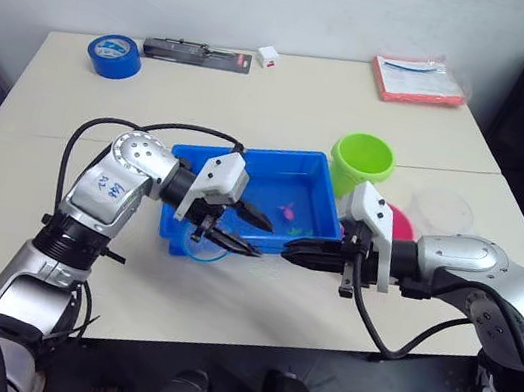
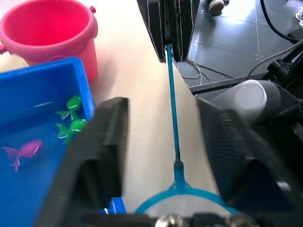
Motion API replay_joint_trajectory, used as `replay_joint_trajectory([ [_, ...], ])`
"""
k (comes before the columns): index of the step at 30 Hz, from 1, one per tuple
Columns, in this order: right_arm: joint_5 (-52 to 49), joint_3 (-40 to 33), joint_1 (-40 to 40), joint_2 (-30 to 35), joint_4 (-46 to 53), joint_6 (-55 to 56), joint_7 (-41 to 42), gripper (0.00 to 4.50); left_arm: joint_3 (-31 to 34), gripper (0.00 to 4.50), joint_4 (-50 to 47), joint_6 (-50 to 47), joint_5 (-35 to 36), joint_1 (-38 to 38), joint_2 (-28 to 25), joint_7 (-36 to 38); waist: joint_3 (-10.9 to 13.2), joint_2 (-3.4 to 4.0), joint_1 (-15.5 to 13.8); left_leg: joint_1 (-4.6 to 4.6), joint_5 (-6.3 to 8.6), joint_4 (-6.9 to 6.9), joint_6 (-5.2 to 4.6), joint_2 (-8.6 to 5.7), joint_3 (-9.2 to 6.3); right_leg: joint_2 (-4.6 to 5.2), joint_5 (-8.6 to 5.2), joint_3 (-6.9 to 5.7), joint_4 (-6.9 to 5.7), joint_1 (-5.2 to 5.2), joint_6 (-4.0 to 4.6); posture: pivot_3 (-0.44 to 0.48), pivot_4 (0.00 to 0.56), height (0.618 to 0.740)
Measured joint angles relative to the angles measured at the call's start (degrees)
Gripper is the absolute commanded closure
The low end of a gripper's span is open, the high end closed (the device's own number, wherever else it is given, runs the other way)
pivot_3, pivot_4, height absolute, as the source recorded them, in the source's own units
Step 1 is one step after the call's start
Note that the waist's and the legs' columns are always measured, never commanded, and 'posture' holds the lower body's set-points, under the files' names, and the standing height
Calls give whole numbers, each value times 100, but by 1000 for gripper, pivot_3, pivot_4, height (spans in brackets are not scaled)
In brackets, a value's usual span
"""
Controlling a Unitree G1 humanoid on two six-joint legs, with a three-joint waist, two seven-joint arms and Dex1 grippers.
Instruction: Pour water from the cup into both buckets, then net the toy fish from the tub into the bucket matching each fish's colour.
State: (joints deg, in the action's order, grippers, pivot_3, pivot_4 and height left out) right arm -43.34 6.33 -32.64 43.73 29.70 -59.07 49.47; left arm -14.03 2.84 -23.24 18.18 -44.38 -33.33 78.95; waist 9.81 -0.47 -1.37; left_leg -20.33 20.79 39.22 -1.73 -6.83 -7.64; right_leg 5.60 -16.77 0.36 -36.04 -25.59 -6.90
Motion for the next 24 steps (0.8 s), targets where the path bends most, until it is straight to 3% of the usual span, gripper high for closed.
replay_joint_trajectory([
  [6, 2, 4, 1, 1, 2, 17, 48, 3707, 602, 791, -34, -401, 541, -314, 35, -216, 0, 0, 0, -2, 0, 1, 0, 0, -2, 0, 0, 0, 0, 0, 0, 0, 150, 740],
  [12, 45, -2, 55, 62, 2, 48, 12, 3707, 1229, 791, -83, -1243, 948, -560, -705, -441, 0, 0, 59, 0, 0, -2, 1, 3, -1, -3, 0, 0, -5, -5, 0, 0, 150, 740],
  [17, 269, -231, -42, 90, -265, 205, -244, 3707, 1895, 791, 453, -1409, 942, -528, -1346, -857, 0, 1, 64, -1, 0, 0, 1, 0, -1, -2, 0, -3, -5, -5, 0, 0, 150, 740],
  [21, 532, -265, -528, 93, -656, 270, -451, 3707, 2314, 791, 361, -1491, 903, 355, -1955, -933, 3, 5, 161, 0, 0, -11, 1, 1, 4, -3, 0, -2, -27, -12, 0, 0, 150, 740],
  [24, 754, -186, -693, 119, -880, 257, -526, 3707, 2316, 791, 76, -1636, 946, 1092, -2061, -879, 3, 5, 151, -6, 0, -8, 1, 1, -5, -2, 0, 2, -27, -12, 1, 0, 150, 740],
])
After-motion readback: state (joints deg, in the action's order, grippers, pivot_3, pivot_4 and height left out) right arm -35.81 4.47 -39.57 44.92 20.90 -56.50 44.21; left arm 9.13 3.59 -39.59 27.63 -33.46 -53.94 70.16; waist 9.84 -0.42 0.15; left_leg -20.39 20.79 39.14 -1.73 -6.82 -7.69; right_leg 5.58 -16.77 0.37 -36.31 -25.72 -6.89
